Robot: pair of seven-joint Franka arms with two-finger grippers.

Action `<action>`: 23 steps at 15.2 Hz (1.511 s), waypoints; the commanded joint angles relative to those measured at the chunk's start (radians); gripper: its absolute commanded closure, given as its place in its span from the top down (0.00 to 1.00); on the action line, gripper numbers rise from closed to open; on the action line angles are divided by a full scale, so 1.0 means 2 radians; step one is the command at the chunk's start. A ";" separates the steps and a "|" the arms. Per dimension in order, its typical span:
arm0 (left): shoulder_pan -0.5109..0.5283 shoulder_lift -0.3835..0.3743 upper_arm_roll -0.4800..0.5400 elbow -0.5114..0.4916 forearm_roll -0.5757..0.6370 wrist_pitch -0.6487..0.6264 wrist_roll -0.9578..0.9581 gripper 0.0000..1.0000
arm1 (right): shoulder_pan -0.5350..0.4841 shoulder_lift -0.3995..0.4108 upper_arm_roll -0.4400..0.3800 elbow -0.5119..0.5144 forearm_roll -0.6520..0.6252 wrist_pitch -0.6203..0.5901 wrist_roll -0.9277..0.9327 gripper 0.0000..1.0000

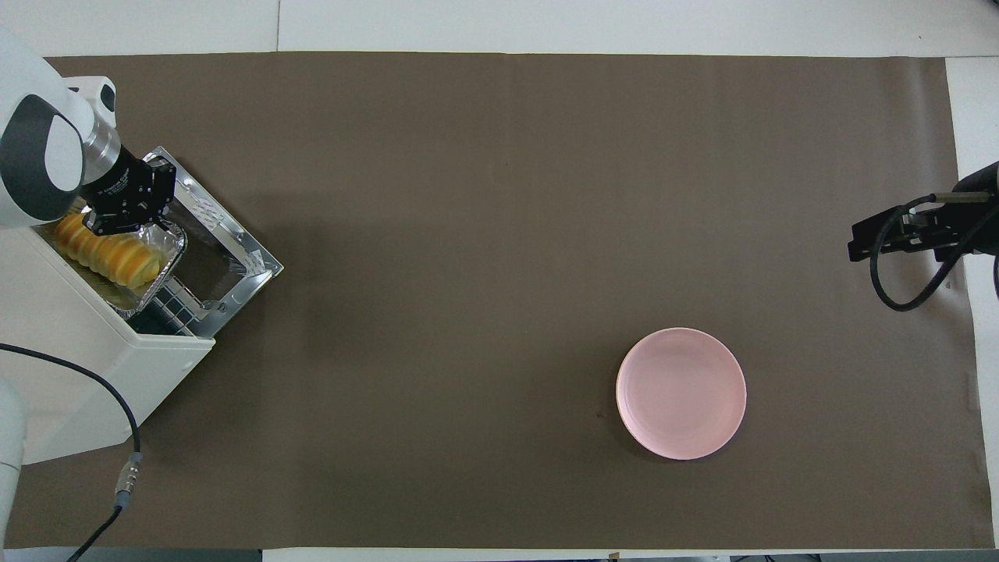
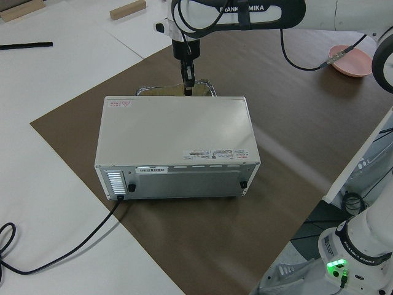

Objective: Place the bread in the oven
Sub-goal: 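Carry the foil tray into the open oven with the left gripper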

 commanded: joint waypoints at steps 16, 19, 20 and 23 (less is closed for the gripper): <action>-0.028 -0.070 0.003 -0.095 0.064 -0.014 0.010 0.00 | -0.001 -0.010 0.003 -0.007 -0.009 -0.004 0.004 1.00; -0.029 -0.074 0.003 -0.104 0.065 -0.008 0.014 0.00 | -0.001 -0.010 0.003 -0.006 -0.009 -0.004 0.004 1.00; -0.029 -0.074 0.003 -0.104 0.065 -0.008 0.022 0.00 | -0.001 -0.010 0.003 -0.006 -0.009 -0.004 0.004 1.00; -0.029 -0.073 0.003 -0.103 0.066 -0.007 0.057 1.00 | -0.001 -0.009 0.003 -0.006 -0.009 -0.004 0.004 1.00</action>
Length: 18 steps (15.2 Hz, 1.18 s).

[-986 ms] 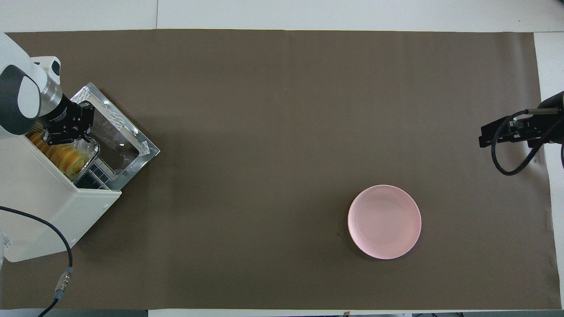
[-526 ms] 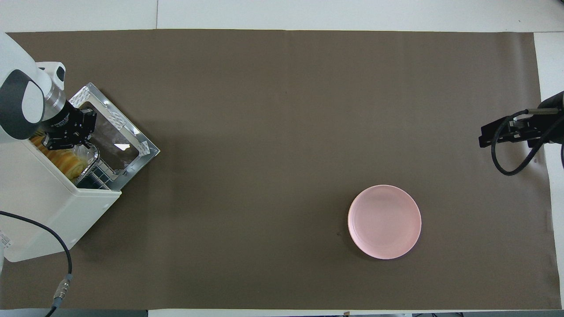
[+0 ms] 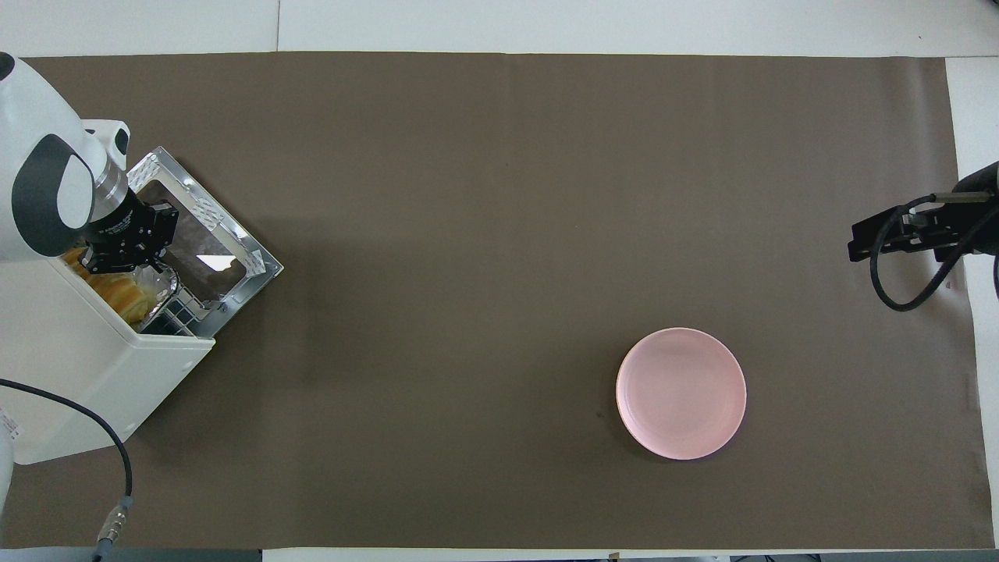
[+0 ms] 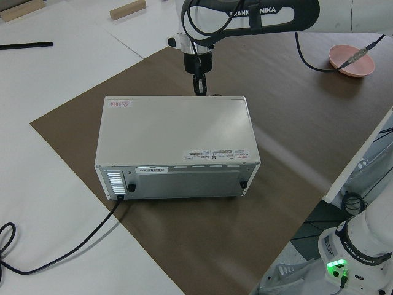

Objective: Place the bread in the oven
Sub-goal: 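Carry the foil tray into the open oven with the left gripper, then lower the tray inside the oven and open the left gripper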

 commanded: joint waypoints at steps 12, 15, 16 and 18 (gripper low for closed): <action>-0.018 -0.014 0.000 0.058 0.025 0.039 0.117 1.00 | -0.001 -0.010 0.003 -0.006 -0.009 -0.004 0.004 1.00; -0.018 -0.043 -0.001 0.065 0.018 0.011 0.217 1.00 | -0.001 -0.010 0.003 -0.006 -0.009 -0.004 0.004 1.00; -0.019 -0.056 -0.002 0.064 0.018 -0.003 0.235 1.00 | -0.001 -0.010 0.003 -0.006 -0.009 -0.004 0.004 1.00; -0.025 -0.081 -0.002 0.062 0.018 -0.015 0.272 1.00 | -0.001 -0.009 0.003 -0.006 -0.009 -0.004 0.004 1.00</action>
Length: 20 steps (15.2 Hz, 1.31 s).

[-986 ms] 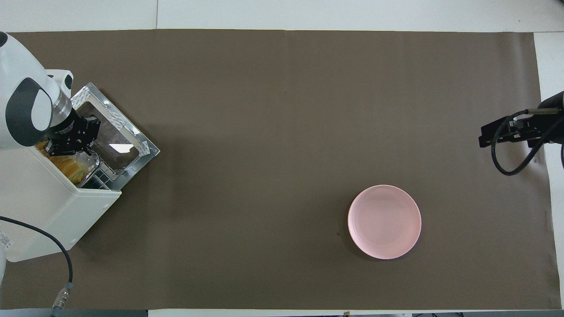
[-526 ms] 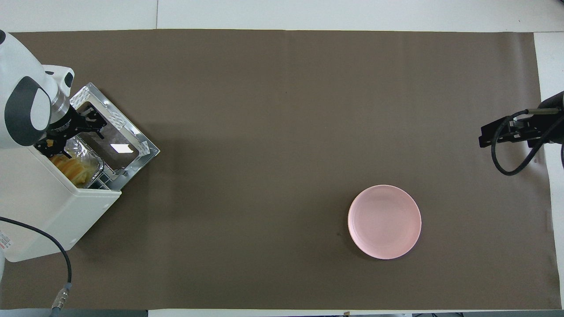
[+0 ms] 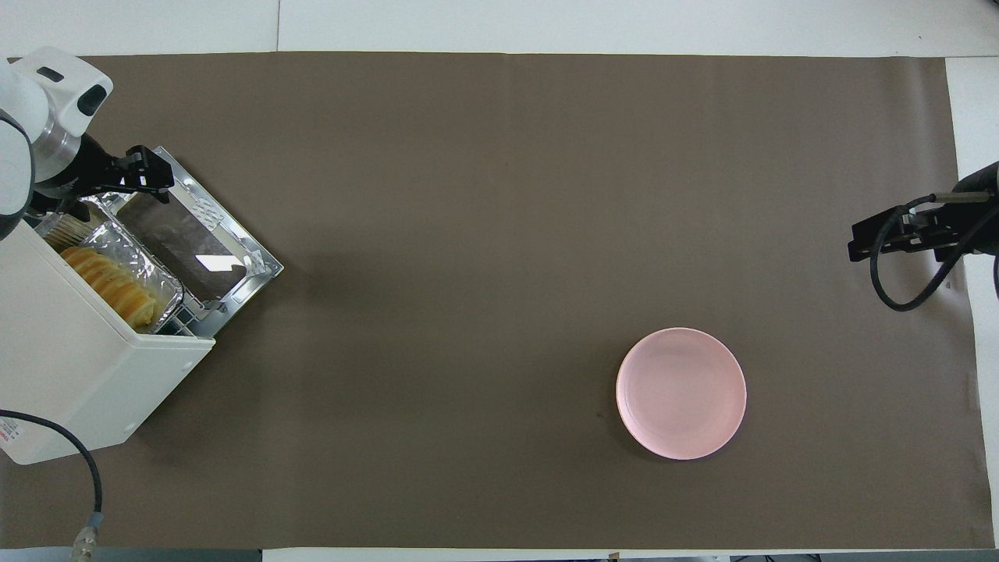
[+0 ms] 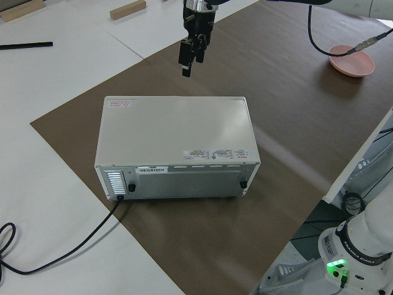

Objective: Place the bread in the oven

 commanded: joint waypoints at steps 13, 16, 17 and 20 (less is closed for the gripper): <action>0.075 -0.135 -0.107 -0.048 0.006 -0.114 0.162 1.00 | -0.001 -0.010 0.003 -0.006 -0.009 -0.004 0.004 1.00; 0.117 -0.164 -0.163 -0.069 0.009 -0.122 0.159 1.00 | -0.001 -0.009 0.003 -0.006 -0.009 -0.004 0.004 1.00; 0.123 -0.172 -0.172 -0.072 0.010 -0.124 0.159 1.00 | -0.001 -0.010 0.003 -0.006 -0.009 -0.004 0.004 1.00; 0.132 -0.176 -0.186 -0.072 0.010 -0.115 0.154 1.00 | -0.001 -0.009 0.003 -0.006 -0.009 -0.004 0.004 1.00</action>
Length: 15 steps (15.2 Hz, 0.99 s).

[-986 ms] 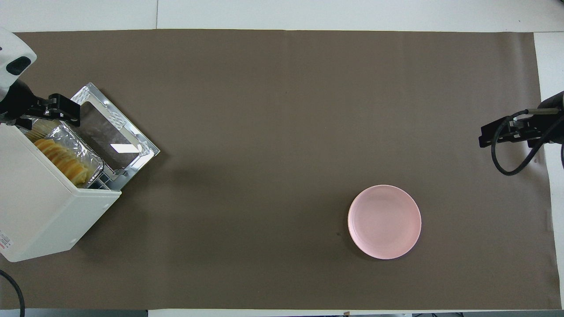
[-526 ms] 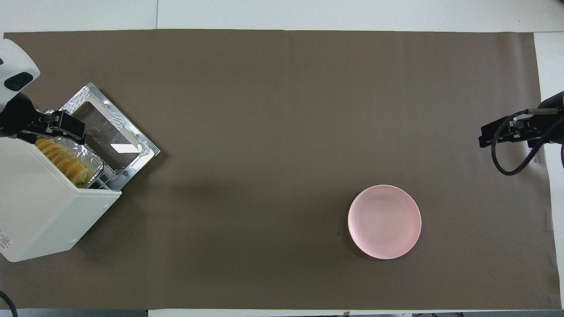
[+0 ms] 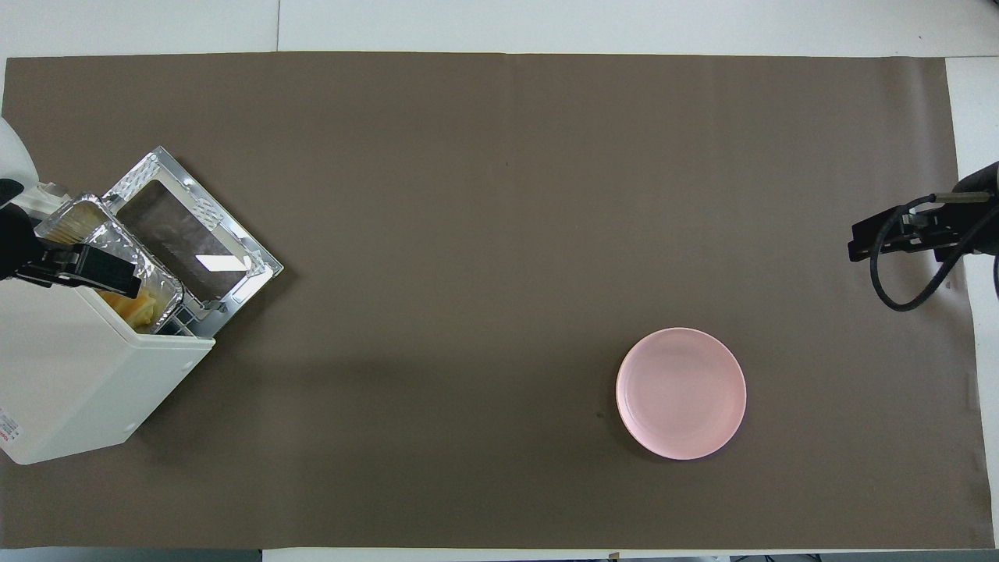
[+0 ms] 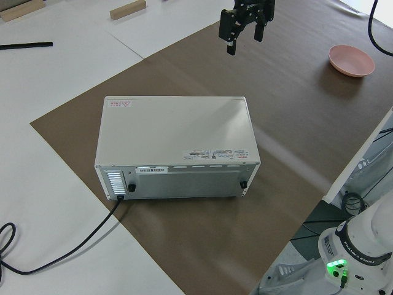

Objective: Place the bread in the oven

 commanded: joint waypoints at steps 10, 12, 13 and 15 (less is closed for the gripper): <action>0.040 -0.011 -0.065 -0.019 0.014 0.026 -0.001 1.00 | -0.001 -0.009 0.003 -0.006 -0.009 -0.004 0.004 1.00; 0.041 -0.014 -0.066 -0.026 0.016 0.028 -0.001 1.00 | -0.001 -0.009 0.003 -0.006 -0.009 -0.004 0.004 1.00; 0.041 -0.014 -0.066 -0.026 0.015 0.023 -0.001 1.00 | -0.001 -0.010 0.003 -0.006 -0.009 -0.004 0.004 1.00; 0.041 -0.014 -0.066 -0.026 0.015 0.020 -0.004 1.00 | -0.001 -0.009 0.003 -0.006 -0.009 -0.005 0.004 1.00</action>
